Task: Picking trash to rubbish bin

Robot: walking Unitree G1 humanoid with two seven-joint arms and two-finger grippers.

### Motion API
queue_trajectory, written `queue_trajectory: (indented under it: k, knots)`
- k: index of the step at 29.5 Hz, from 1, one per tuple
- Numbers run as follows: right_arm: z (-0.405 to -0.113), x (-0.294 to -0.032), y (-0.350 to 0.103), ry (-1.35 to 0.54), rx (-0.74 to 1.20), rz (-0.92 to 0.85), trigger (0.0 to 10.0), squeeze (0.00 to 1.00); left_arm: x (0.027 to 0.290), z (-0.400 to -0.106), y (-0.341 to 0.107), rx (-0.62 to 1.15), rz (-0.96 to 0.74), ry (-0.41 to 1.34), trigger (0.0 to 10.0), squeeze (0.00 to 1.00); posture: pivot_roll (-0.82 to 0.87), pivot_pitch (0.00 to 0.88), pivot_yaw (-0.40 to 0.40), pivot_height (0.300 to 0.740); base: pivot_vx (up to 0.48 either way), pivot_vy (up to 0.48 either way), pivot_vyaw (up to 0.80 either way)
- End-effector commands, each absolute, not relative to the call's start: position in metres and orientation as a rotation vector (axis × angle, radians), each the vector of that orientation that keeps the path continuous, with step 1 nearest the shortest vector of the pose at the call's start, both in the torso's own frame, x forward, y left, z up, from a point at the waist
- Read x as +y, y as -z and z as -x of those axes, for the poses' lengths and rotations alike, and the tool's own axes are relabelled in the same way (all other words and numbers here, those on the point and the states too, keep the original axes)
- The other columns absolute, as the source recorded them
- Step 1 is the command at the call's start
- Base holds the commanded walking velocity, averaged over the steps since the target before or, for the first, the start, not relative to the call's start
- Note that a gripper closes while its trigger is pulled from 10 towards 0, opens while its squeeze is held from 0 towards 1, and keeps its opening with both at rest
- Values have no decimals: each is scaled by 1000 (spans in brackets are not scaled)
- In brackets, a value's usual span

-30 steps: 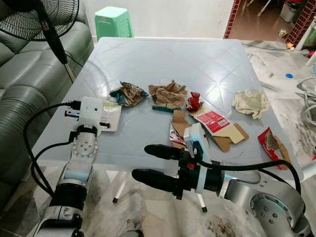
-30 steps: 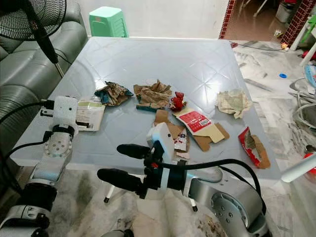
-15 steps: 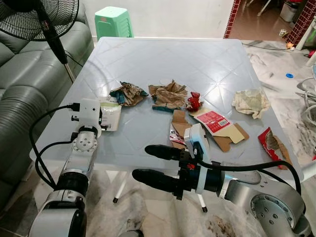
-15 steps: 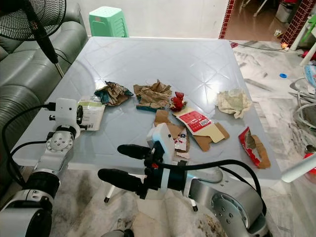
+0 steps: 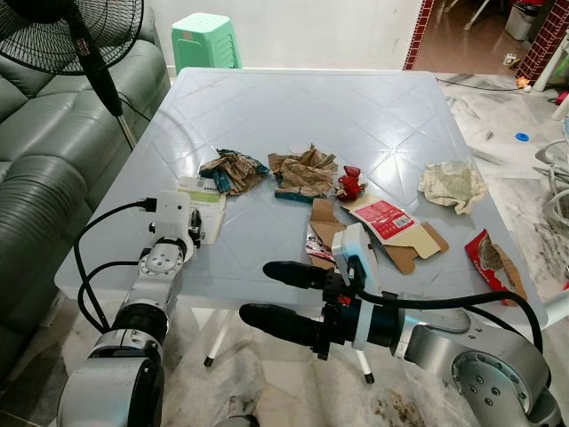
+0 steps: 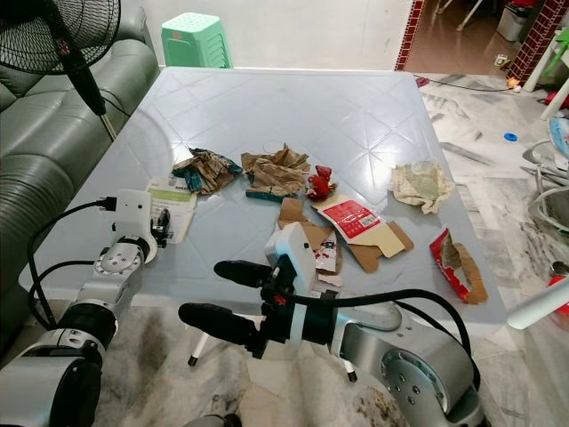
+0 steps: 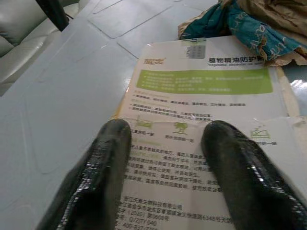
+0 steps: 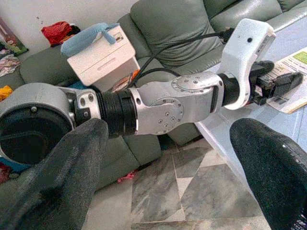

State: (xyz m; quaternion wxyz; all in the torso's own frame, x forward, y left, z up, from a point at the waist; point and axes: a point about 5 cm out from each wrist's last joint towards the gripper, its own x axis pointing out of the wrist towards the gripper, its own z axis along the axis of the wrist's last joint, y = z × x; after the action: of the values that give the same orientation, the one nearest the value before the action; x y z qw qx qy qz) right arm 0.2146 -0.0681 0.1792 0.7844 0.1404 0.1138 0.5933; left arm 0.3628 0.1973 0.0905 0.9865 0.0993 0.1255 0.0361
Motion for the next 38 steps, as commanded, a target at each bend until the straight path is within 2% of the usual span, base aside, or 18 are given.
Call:
queue_trajectory:
  k: [1, 2, 3, 4, 5, 7, 17, 23, 24, 25, 26, 30, 34, 38]
  knots:
    - [-212, -69, -184, -1290, 222, -295, 10000, 0, 196, -350, -67, 354, -218, -45, 10000, 776, -107, 78, 22, 740, 0, 0, 0]
    - [-212, -69, -184, -1290, 222, -295, 10000, 0, 196, -349, -65, 353, -224, -38, 10000, 776, -106, 79, 22, 740, 0, 0, 0]
    - [-212, -69, -184, -1290, 222, -295, 10000, 0, 194, -347, -63, 353, -230, -26, 10000, 427, -105, 79, 23, 740, 0, 0, 0]
    - [-212, -69, -184, -1290, 223, -295, 10000, 0, 193, -344, -60, 351, -233, -14, 10000, 357, -102, 81, 22, 740, 0, 0, 0]
    - [-212, -69, -184, -1290, 223, -294, 10000, 0, 191, -339, -56, 347, -230, 2, 10000, 224, -102, 81, 22, 740, 0, 0, 0]
    - [-213, -70, -185, -1293, 224, -294, 10000, 0, 189, -329, -49, 340, -221, 11, 10000, 184, -93, 85, 20, 740, 0, 0, 0]
    - [-217, -72, -185, -1321, 234, -281, 10000, 0, 183, -277, -47, 320, -185, 16, 10000, 176, -60, 89, 5, 740, 0, 0, 0]
    - [-218, -74, -185, -1319, 235, -278, 10000, 0, 183, -263, -58, 309, -178, 10, 10000, 173, -47, 89, 3, 740, 0, 0, 0]
    - [-219, -74, -185, -1319, 235, -277, 10000, 0, 181, -259, -64, 298, -177, 9, 10000, 106, -44, 90, 3, 740, 0, 0, 0]
    - [-219, -74, -185, -1320, 234, -277, 10000, 0, 180, -258, -68, 285, -177, 6, 10000, 106, -40, 89, 2, 740, 0, 0, 0]
    - [-220, -73, -185, -1320, 233, -278, 10000, 0, 178, -258, -78, 250, -183, -8, 10000, 0, -38, 89, 2, 740, 0, 0, 0]
    - [-221, -72, -185, -1324, 230, -277, 10000, 0, 181, -265, -101, 169, -157, -52, 10000, 0, -38, 87, 2, 740, 0, 0, 0]
    - [-222, -72, -184, -1323, 228, -275, 10000, 0, 195, -282, -126, 74, -124, -135, 10000, 0, -42, 85, 2, 740, 0, 0, 0]
    - [-222, -73, -185, -1320, 225, -272, 10000, 0, 207, -290, -132, 80, -98, -195, 10000, 0, -53, 82, 5, 740, 0, 0, 0]
